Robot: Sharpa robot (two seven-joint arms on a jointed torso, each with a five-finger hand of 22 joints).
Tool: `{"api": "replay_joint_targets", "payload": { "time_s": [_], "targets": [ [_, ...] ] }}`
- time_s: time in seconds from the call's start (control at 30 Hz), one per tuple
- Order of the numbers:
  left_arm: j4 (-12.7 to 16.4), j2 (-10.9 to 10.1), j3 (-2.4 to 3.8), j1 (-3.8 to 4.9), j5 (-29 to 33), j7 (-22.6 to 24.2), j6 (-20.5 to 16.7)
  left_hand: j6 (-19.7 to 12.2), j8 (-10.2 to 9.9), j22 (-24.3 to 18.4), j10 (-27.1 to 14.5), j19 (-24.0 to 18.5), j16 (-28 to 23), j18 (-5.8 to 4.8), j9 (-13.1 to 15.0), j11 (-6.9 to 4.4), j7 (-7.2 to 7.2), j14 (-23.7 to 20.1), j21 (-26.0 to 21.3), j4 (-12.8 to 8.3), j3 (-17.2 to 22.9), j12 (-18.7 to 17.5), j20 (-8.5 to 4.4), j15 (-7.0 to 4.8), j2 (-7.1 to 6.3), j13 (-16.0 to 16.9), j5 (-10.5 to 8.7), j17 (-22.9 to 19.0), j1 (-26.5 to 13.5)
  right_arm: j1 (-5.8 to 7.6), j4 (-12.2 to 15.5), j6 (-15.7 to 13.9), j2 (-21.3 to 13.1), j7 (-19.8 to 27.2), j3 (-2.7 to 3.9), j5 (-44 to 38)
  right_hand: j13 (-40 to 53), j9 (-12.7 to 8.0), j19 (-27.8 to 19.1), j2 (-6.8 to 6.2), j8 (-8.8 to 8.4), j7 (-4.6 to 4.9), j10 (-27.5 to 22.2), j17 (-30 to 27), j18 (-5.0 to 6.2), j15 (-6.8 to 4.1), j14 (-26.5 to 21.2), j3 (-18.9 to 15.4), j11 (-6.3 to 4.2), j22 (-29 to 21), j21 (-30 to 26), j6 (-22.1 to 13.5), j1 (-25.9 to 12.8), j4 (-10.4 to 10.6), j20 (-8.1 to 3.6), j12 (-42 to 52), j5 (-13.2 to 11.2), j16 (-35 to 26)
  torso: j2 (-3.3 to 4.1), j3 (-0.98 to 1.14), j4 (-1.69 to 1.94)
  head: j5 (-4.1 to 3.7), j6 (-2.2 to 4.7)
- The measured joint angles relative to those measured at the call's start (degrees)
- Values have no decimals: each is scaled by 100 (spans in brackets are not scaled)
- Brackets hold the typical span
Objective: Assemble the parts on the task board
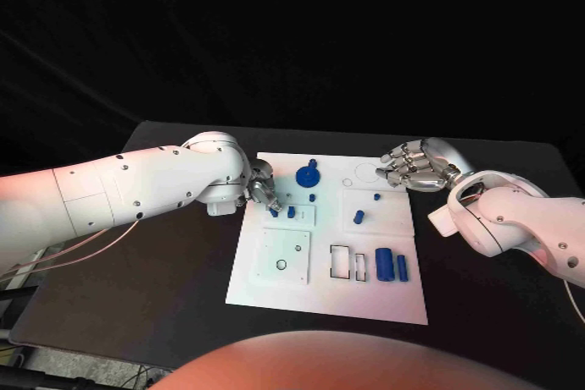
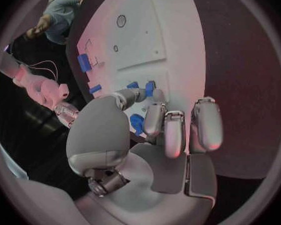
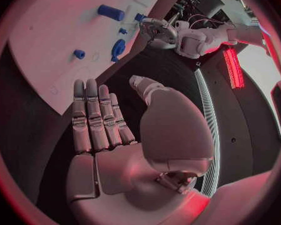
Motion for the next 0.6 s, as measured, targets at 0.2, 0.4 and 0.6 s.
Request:
{"api": "replay_joint_targets", "payload": {
  "time_s": [0.2, 0.4, 0.6],
  "targets": [
    [52, -17, 0, -11, -136, 11, -11, 2, 0, 0, 0, 0, 0, 0, 0, 0, -1, 0, 0, 0, 0, 0, 0, 0, -7, 0, 0, 0, -6, -1, 0, -2, -1, 4, 0, 7, 0, 0, 0, 0, 0, 0, 0, 0, 0, 0, 0, 0, 0, 0, 0, 0, 0, 0, 0, 0, 0, 0, 1, 1, -1, -6, 0],
    [108, -35, -2, -22, -290, 21, -10, 13, 0, -1, 0, 0, 0, 0, -10, 0, 5, 0, 0, 0, 0, 0, 0, 0, -15, -1, -1, 0, -15, -2, 2, -4, -4, 7, 0, 14, -7, 0, 0, 14, 0, 0, 0, 0, 0, 0, 0, 0, 0, -10, 0, 0, -14, 0, 0, 0, 0, 0, 1, -1, -1, -10, 0],
    [154, -55, -2, -31, -397, 35, -9, 29, -4, -1, 0, 0, 0, 1, -4, 0, -11, 0, 0, 0, 0, -1, 0, 0, -5, -6, -1, 0, -50, -3, 4, -6, -8, 9, 0, 19, -8, 1, 0, 25, 0, 0, 0, 0, 0, 0, 0, 0, 0, -13, 0, 0, -25, 0, 0, 0, 0, 0, 1, 2, -1, -10, 0]
  ]
}}
